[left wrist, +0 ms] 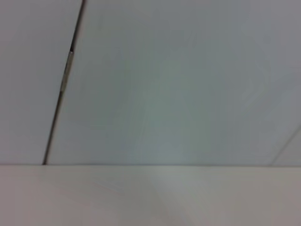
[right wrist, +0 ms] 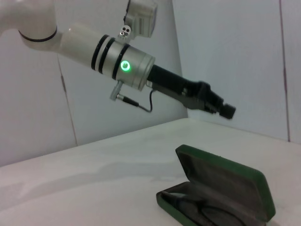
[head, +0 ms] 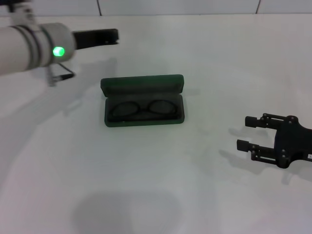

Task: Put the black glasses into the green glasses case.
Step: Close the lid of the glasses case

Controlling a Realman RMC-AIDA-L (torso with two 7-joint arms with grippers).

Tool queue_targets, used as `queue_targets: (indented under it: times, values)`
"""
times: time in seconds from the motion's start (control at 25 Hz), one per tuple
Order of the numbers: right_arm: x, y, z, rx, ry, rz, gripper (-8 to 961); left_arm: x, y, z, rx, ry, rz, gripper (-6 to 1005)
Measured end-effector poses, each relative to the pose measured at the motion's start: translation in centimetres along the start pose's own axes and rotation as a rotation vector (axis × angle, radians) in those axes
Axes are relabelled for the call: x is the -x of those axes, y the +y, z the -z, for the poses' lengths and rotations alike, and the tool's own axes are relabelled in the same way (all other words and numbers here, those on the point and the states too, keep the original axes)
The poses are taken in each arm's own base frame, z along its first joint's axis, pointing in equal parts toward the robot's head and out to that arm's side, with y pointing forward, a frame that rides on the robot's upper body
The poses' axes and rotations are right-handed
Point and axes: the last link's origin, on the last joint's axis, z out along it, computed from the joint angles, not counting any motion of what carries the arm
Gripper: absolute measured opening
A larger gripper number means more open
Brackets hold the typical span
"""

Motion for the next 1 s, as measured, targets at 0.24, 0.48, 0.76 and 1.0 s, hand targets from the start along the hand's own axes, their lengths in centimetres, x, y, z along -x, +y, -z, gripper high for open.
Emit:
queue_targets:
  times: [0.24, 0.48, 0.76, 1.0]
  values:
    - [0.2, -0.3, 0.2, -0.022, -0.017, 0.014, 636, 2.1, 2.8, -2.1, -0.037, 0.002, -0.028, 78]
    - [0.2, -0.4, 0.5, -0.03, -0.019, 0.022, 636, 3.6, 2.9, -2.8, -0.037, 0.031, 0.022, 80]
    - [0.3, -0.4, 0.5, -0.027, -0.023, 0.036, 637, 5.4, 2.5, -3.9, -0.067, 0.064, -0.011, 81]
    - [0.3, -0.4, 0.4, -0.027, -0.022, 0.038, 637, 5.8, 2.4, -4.2, -0.074, 0.059, -0.027, 83]
